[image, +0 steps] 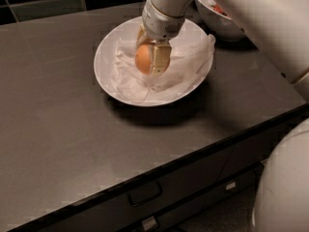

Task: Pick orange from white bowl

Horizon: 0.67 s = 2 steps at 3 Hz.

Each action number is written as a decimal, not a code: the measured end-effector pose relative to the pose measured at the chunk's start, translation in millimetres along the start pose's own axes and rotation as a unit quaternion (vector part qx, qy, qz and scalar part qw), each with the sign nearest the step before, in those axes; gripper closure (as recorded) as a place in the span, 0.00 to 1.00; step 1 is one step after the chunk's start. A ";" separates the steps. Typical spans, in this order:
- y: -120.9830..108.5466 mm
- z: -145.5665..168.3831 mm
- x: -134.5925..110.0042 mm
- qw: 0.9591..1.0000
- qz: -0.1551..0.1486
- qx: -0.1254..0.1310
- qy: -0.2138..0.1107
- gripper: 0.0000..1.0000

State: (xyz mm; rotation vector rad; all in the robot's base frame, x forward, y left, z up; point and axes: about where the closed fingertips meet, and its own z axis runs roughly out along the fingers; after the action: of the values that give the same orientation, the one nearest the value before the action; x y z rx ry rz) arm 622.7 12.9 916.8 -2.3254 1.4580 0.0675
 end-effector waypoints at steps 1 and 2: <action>-8.5 -25.9 -11.6 0.999 -0.019 0.032 0.006 1.00; -14.9 -45.5 -20.4 0.998 -0.030 0.055 0.007 1.00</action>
Offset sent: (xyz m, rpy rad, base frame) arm -0.0072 0.0073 0.0821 0.0439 -0.1825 0.0301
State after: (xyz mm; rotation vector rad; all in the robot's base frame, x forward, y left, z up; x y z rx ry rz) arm 618.9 20.0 968.2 -2.2825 1.3626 -0.0456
